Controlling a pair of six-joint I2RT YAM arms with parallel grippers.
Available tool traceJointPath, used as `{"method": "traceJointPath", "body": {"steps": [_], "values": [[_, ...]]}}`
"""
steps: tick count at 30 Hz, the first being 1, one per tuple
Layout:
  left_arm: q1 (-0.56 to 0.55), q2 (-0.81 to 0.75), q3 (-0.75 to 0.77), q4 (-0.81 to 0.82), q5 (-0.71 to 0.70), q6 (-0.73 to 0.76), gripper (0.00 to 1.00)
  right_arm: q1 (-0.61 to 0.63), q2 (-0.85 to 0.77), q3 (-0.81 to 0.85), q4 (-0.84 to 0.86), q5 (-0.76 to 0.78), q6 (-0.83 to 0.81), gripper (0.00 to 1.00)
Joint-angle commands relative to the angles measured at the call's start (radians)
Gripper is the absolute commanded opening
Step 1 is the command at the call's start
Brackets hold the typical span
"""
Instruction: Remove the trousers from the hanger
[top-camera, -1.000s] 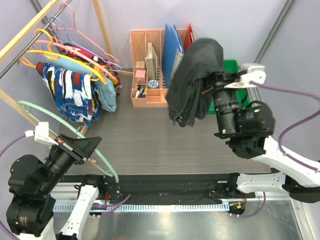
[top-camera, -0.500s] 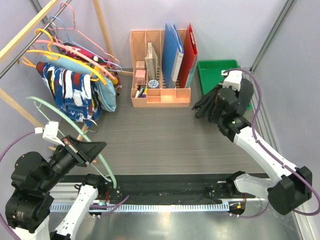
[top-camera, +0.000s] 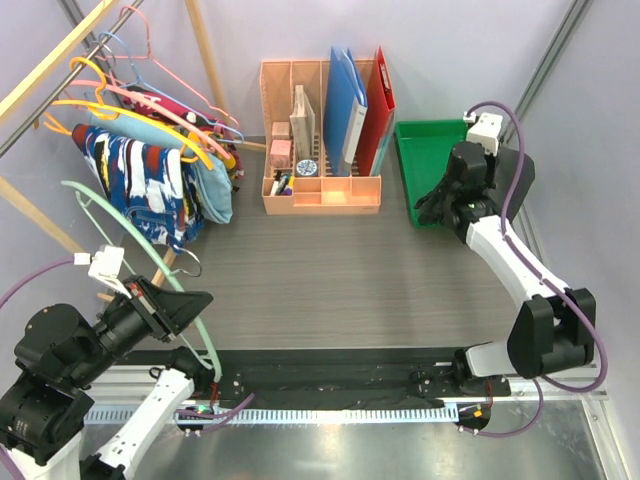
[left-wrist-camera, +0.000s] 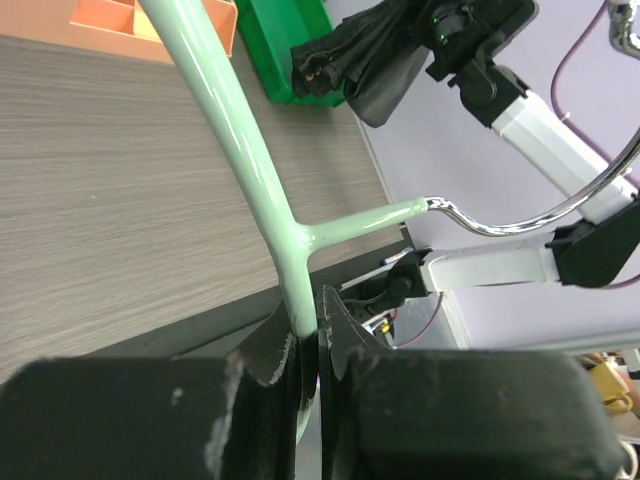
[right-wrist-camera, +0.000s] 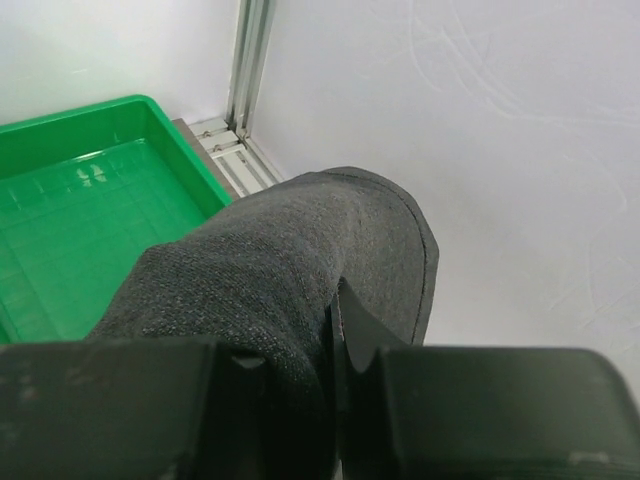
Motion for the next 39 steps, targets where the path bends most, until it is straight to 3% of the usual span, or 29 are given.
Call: {"method": "traceJointPath", "body": {"steps": [1, 7, 12, 21, 27, 30, 32, 33, 35, 36, 39], "values": [[-0.019, -0.007, 0.016, 0.031, -0.038, 0.064, 0.0, -0.001, 0.072, 0.114, 0.173, -0.012, -0.019, 0.01], [-0.021, 0.007, -0.012, 0.044, -0.051, 0.082, 0.0, -0.011, 0.345, 0.242, 0.269, -0.032, -0.063, 0.01], [-0.019, 0.024, -0.053, 0.068, -0.093, 0.084, 0.0, -0.031, 0.645, 0.465, 0.294, -0.07, -0.092, 0.01], [-0.018, 0.058, -0.142, 0.133, -0.169, 0.072, 0.0, -0.102, 1.076, 1.013, 0.112, -0.266, 0.053, 0.01], [-0.018, 0.061, -0.167, 0.147, -0.222, 0.046, 0.0, -0.122, 1.223, 1.209, 0.01, -0.372, 0.131, 0.04], [-0.018, 0.056, -0.17, 0.145, -0.22, 0.027, 0.0, -0.134, 1.236, 1.223, -0.034, -0.427, 0.186, 0.12], [-0.019, 0.05, -0.173, 0.145, -0.208, 0.011, 0.0, -0.133, 1.215, 1.221, -0.089, -0.437, 0.193, 0.25], [-0.018, 0.049, -0.175, 0.143, -0.205, 0.004, 0.0, -0.134, 1.203, 1.218, -0.109, -0.466, 0.228, 0.4], [-0.018, 0.044, -0.178, 0.139, -0.205, -0.009, 0.0, -0.134, 1.18, 1.243, -0.221, -0.493, 0.254, 0.5], [-0.018, 0.039, -0.175, 0.137, -0.202, -0.019, 0.0, -0.134, 1.171, 1.268, -0.267, -0.501, 0.266, 0.63], [-0.018, 0.041, -0.155, 0.128, -0.202, -0.042, 0.0, -0.134, 1.106, 1.269, -0.43, -0.521, 0.329, 0.82]]}}
